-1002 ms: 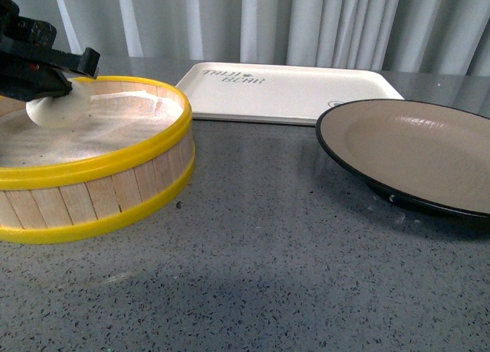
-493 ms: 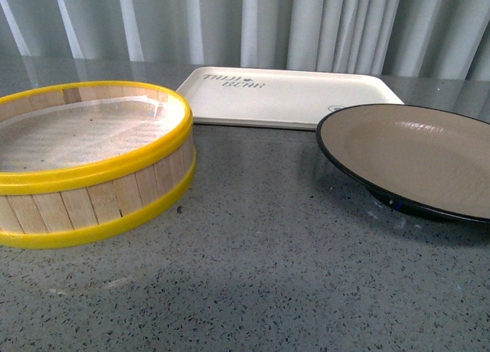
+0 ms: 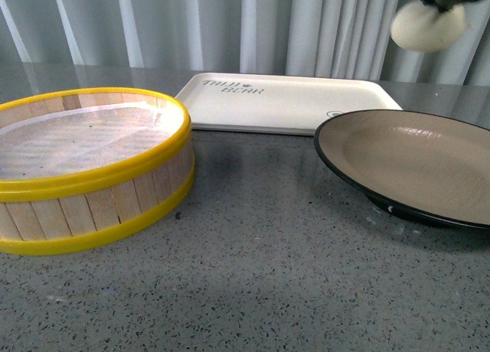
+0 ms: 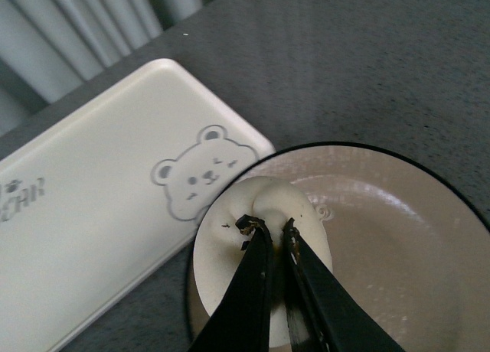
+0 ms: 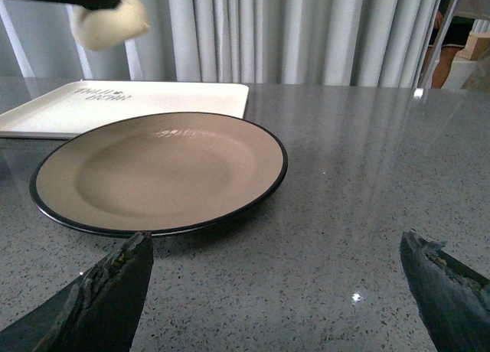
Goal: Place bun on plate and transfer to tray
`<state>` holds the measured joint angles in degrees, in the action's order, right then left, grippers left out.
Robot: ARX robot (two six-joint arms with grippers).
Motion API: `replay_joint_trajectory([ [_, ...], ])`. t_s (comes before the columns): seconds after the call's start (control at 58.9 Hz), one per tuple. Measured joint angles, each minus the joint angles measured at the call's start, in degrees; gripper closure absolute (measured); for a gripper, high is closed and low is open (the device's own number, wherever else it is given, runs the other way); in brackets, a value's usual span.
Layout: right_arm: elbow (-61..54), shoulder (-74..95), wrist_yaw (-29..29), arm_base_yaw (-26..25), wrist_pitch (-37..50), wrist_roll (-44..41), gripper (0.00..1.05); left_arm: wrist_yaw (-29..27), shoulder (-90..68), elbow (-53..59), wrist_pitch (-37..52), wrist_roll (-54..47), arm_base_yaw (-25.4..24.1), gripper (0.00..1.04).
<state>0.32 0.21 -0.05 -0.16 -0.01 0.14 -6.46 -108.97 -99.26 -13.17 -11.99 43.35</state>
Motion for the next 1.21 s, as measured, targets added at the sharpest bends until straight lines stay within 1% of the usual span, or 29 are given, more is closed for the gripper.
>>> replay_joint_trajectory([
  [0.102, 0.00, 0.00, 0.00, 0.00, 0.00, 0.00, 0.08, 0.15, -3.89, -2.60, -0.87, -0.11, 2.16, 1.01],
  [0.425, 0.00, 0.00, 0.00, 0.00, 0.00, 0.00, 0.08, -0.42, -10.40, -7.08, -3.06, -1.62, 4.70, 1.01],
  [0.697, 0.00, 0.00, 0.00, 0.00, 0.00, 0.00, 0.08, -0.44, -13.18, -8.04, -4.46, -2.56, 4.90, 1.01],
  [0.934, 0.00, 0.00, 0.00, 0.00, 0.00, 0.00, 0.08, -1.14, -14.03, -8.00, -4.59, -3.85, 3.80, 1.01],
  [1.206, 0.00, 0.00, 0.00, 0.00, 0.00, 0.00, 0.08, -0.96, -14.01, -5.11, -4.59, -4.98, 3.23, 1.01],
])
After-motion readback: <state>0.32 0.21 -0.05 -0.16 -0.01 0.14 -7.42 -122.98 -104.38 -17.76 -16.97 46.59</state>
